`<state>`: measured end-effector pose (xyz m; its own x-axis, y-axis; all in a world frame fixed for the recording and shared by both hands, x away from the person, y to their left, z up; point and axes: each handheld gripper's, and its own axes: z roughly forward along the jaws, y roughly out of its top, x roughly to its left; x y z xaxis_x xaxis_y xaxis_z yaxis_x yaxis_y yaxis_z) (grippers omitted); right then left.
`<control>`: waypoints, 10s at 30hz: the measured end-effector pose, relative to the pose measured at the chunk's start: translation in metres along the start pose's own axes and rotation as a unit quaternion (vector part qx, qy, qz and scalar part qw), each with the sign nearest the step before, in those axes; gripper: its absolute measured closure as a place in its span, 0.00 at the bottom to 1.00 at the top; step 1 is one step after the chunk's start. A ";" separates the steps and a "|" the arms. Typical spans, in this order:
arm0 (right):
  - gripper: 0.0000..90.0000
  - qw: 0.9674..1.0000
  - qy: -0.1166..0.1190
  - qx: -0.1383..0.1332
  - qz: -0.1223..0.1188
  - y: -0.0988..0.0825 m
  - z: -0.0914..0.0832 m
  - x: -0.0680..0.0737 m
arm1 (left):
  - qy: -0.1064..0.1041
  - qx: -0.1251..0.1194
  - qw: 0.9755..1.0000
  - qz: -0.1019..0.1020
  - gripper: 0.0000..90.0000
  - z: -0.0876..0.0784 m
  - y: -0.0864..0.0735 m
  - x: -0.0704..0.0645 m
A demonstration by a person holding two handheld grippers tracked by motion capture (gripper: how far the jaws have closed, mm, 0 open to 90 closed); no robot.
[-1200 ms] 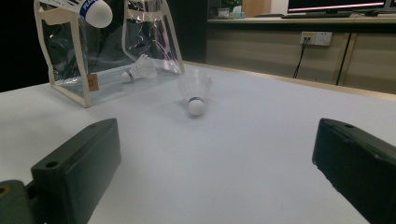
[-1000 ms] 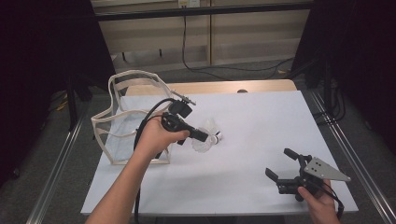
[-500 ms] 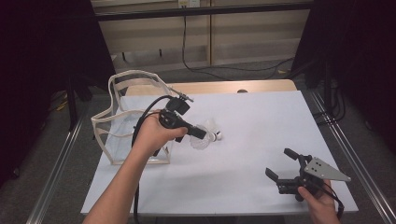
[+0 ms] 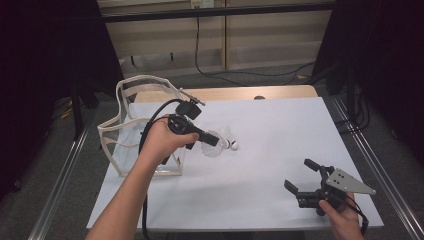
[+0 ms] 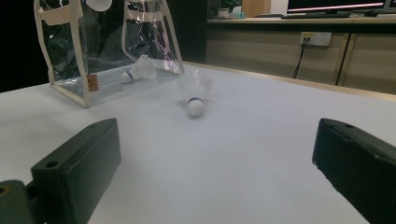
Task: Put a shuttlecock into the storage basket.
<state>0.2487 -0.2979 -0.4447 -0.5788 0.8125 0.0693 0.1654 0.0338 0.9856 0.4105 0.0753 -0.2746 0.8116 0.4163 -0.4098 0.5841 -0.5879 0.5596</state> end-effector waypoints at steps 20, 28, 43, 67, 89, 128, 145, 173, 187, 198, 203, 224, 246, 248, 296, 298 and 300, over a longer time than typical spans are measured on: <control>0.01 1.000 -0.001 0.000 0.000 0.000 0.000 0.000 | 0.005 -0.004 1.000 -0.013 0.99 -0.010 0.003 0.004; 0.01 1.000 -0.002 0.000 -0.002 0.000 0.000 -0.001 | 0.007 -0.002 1.000 -0.013 0.99 -0.013 0.004 0.005; 0.01 1.000 -0.003 -0.001 -0.001 0.000 0.000 -0.001 | 0.014 -0.004 1.000 -0.019 0.99 -0.019 0.005 0.007; 0.00 1.000 -0.002 -0.001 -0.002 0.000 0.000 -0.001 | 0.027 -0.007 0.999 -0.032 0.99 -0.034 0.010 0.010; 0.01 1.000 -0.002 0.000 -0.002 0.000 0.000 -0.001 | 0.039 -0.013 0.998 -0.041 0.99 -0.048 0.016 0.012; 0.01 1.000 -0.002 -0.001 -0.002 0.000 0.000 -0.001 | 0.069 -0.022 0.996 -0.059 0.99 -0.073 0.026 0.017; 0.01 1.000 -0.002 -0.001 -0.002 0.000 0.000 -0.001 | 0.083 -0.029 0.994 -0.067 0.99 -0.086 0.030 0.018; 0.01 1.000 -0.003 -0.001 -0.002 0.000 0.000 -0.001 | 0.099 -0.034 0.992 -0.073 0.99 -0.101 0.034 0.022; 0.01 1.000 -0.003 -0.001 -0.002 0.000 0.000 -0.001 | 0.109 -0.039 0.990 -0.080 0.99 -0.107 0.036 0.023; 0.01 1.000 -0.003 -0.001 -0.001 0.000 0.000 -0.001 | 0.116 -0.044 0.988 -0.087 0.99 -0.113 0.036 0.028; 0.01 1.000 -0.003 -0.002 -0.002 0.000 0.000 -0.001 | 0.120 -0.047 0.988 -0.089 0.99 -0.116 0.035 0.029; 0.01 1.000 -0.004 -0.001 -0.002 0.000 0.000 -0.001 | 0.141 -0.060 0.983 -0.105 0.99 -0.127 0.031 0.034; 0.01 1.000 -0.004 -0.001 -0.002 0.000 0.000 -0.001 | 0.159 -0.065 0.978 -0.120 0.99 -0.137 0.027 0.042; 0.01 1.000 -0.004 -0.001 -0.003 0.000 0.000 -0.001 | 0.160 -0.067 0.977 -0.122 0.99 -0.137 0.027 0.043; 0.01 1.000 -0.003 -0.001 -0.001 0.000 0.000 -0.001 | 0.189 -0.077 0.967 -0.154 0.99 -0.140 0.016 0.066; 0.01 1.000 -0.004 -0.002 -0.004 0.000 0.000 -0.001 | 0.190 -0.078 0.966 -0.157 0.99 -0.139 0.016 0.066; 0.01 1.000 -0.003 -0.002 -0.004 0.000 0.000 -0.001 | 0.189 -0.079 0.966 -0.156 0.99 -0.139 0.016 0.067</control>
<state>0.2494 -0.2989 -0.4450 -0.5745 0.8163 0.0610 0.1587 0.0379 0.9866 0.4755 0.1902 -0.1931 0.5223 0.7981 -0.3004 0.7707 -0.2910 0.5668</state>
